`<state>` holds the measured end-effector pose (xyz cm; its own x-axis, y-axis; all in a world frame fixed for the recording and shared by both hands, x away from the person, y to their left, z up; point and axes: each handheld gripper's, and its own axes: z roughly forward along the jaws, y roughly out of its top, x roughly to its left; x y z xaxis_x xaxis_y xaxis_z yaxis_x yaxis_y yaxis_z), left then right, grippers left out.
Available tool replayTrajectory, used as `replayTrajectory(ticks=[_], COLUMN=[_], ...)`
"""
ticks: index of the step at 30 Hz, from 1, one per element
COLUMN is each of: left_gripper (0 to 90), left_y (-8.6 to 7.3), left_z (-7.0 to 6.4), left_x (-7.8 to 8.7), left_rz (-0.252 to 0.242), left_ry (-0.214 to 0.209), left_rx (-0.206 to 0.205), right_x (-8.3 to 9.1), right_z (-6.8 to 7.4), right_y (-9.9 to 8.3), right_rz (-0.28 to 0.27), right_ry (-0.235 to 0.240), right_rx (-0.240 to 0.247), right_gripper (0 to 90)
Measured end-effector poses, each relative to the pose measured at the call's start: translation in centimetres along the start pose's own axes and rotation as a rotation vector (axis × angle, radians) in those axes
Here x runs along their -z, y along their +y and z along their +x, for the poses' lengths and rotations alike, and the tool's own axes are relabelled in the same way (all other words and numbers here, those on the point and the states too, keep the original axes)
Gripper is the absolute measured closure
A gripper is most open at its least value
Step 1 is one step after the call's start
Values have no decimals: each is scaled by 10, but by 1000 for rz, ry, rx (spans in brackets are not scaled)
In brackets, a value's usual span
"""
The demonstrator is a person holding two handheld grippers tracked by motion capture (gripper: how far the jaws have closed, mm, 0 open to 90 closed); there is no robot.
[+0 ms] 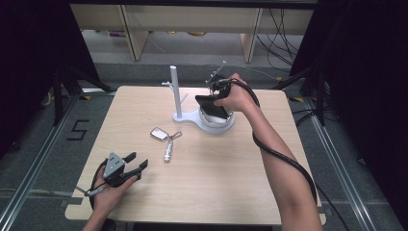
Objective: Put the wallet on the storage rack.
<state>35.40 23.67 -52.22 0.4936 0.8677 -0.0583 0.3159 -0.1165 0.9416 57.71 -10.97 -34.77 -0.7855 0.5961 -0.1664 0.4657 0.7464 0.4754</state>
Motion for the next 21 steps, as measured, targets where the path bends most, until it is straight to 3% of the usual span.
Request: replayTrajectory(ticks=[3,8,9,13,17,21], left_gripper=[410,410,410,410,410,410], left_y=[0,0,0,-1,-1,-1], left_z=[0,0,0,0,-1,-1], left_x=[0,0,0,0,-1,-1], left_rz=[1,1,2,2,2,3], left_ry=[0,-2,-1,-1,-2,-2], left_rx=[0,1,1,1,0,-2], right_x=[0,0,0,2,3,-1], right_z=[1,2,3,0,-4,-8], right_y=[3,5,4,-1,-10,-19], right_rz=[-21,-31,-28,-74,-128,-148], right_ry=[-7,-18,-5,13,8,7], right_rx=[21,38,17,7,-18,-29], right_gripper=[681,773,782,793,794,795])
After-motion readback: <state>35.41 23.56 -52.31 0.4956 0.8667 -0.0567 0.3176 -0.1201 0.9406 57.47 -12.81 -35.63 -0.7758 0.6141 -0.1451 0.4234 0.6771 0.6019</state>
